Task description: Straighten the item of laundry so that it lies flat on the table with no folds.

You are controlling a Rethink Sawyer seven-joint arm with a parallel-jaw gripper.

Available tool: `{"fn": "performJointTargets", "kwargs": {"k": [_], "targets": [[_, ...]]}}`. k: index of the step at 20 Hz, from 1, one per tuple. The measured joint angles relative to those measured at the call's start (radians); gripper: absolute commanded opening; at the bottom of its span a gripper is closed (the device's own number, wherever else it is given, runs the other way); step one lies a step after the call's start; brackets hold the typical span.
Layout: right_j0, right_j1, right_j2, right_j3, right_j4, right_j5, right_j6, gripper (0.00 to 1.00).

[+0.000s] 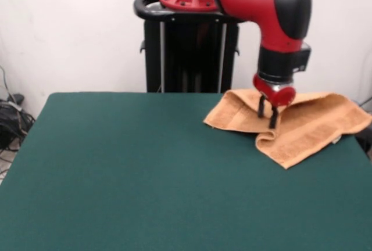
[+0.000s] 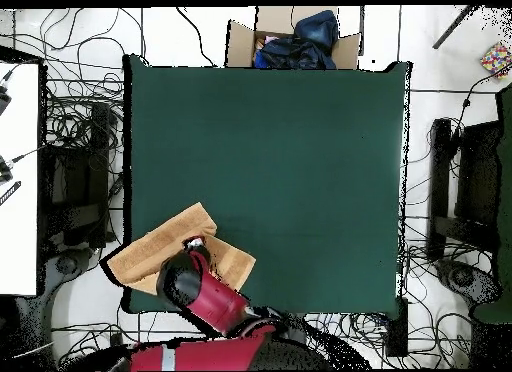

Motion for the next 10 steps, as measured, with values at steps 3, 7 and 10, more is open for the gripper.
{"fn": "performJointTargets", "kwargs": {"k": [3, 7, 10], "targets": [[0.011, -0.012, 0.027, 0.0, 0.0, 0.0, 0.028, 1.0], [0.045, -0.02, 0.039, 0.0, 0.0, 0.0, 0.053, 1.0], [0.079, -0.027, 0.052, 0.0, 0.0, 0.0, 0.074, 1.0]]}}
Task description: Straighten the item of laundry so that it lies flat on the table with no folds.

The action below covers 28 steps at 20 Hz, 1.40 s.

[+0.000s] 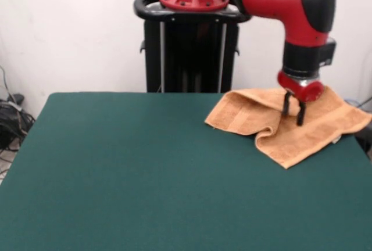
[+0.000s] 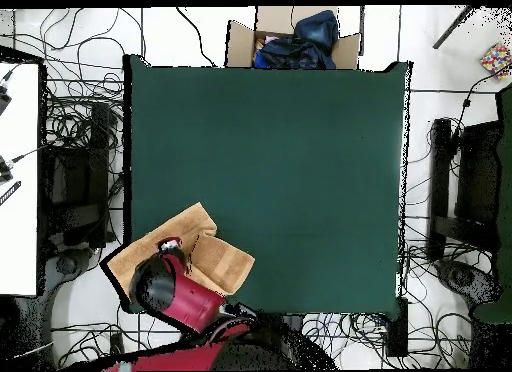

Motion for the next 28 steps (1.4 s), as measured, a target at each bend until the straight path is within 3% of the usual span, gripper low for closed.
{"fn": "performJointTargets", "kwargs": {"k": [7, 12, 19, 28], "targets": [[0.036, -0.039, 0.012, 0.002, -0.008, 0.0, 0.031, 1.0], [-0.024, -0.024, 0.023, 0.002, -0.074, 0.0, 0.031, 1.0], [-0.184, 0.047, 0.016, 0.005, -0.25, -0.012, 0.031, 1.0], [-0.234, 0.108, -0.064, 0.006, -0.303, -0.014, 0.031, 1.0]]}}
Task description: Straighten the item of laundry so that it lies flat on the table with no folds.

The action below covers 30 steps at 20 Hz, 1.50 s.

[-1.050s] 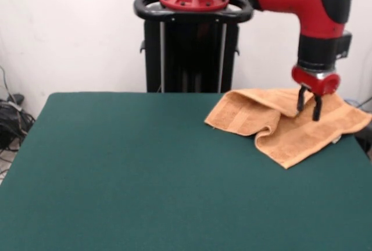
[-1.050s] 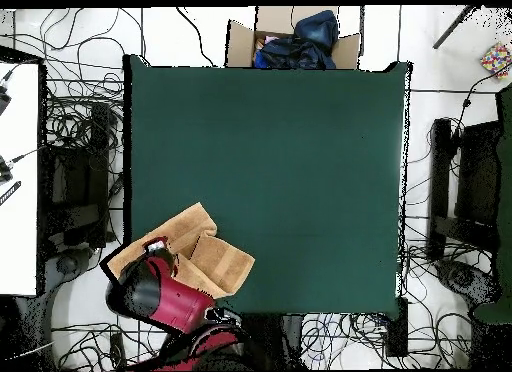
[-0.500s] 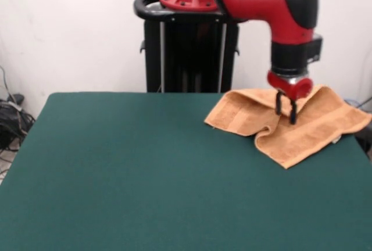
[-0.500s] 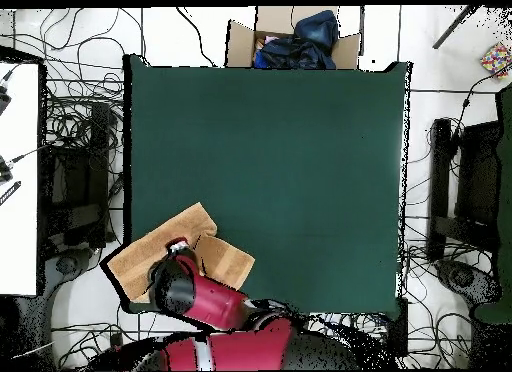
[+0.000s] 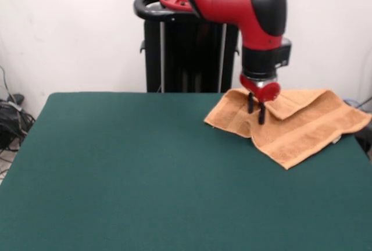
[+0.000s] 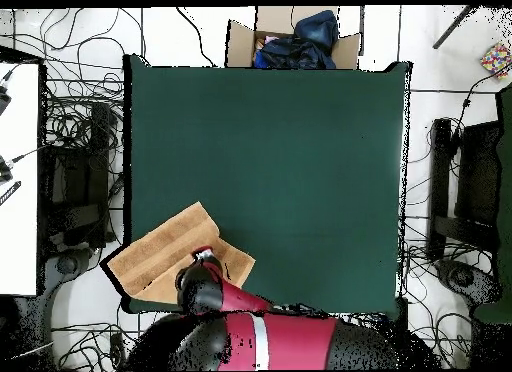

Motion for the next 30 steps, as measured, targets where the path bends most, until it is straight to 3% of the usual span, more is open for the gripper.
{"fn": "performJointTargets", "kwargs": {"k": [4, 14, 23, 24, 30], "targets": [[0.0, 0.041, -0.037, -0.006, -0.009, -0.006, 0.0, 1.0], [0.002, 0.051, -0.046, -0.02, -0.044, -0.011, 0.0, 1.0], [0.058, 0.045, -0.081, -0.035, -0.042, -0.012, 0.0, 1.0], [0.089, 0.038, -0.09, -0.052, -0.028, -0.013, 0.0, 0.0], [0.14, 0.029, -0.11, -0.059, 0.01, -0.012, 0.0, 0.0]]}}
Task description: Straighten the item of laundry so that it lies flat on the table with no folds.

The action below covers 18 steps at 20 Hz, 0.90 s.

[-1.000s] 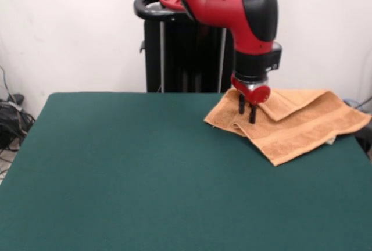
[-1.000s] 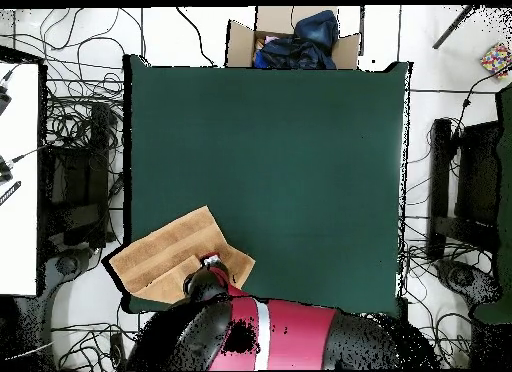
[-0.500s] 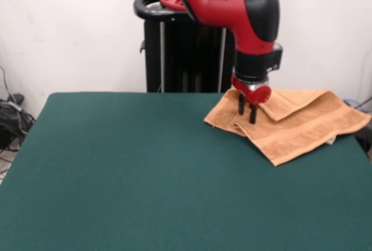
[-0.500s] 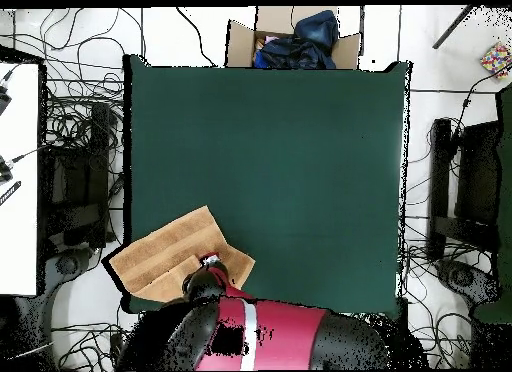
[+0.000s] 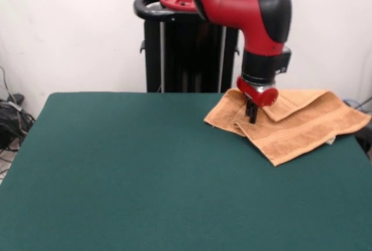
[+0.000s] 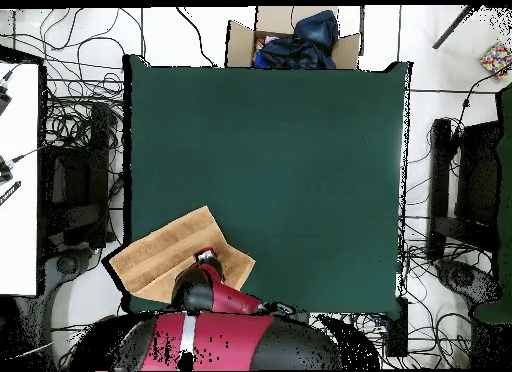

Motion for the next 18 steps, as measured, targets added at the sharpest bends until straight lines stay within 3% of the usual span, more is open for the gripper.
{"fn": "performJointTargets", "kwargs": {"k": [12, 18], "targets": [[-0.034, 0.0, 0.012, 0.0, -0.014, 0.016, 0.0, 0.0], [-0.135, -0.007, 0.01, 0.013, -0.133, 0.019, 0.0, 0.0]]}}
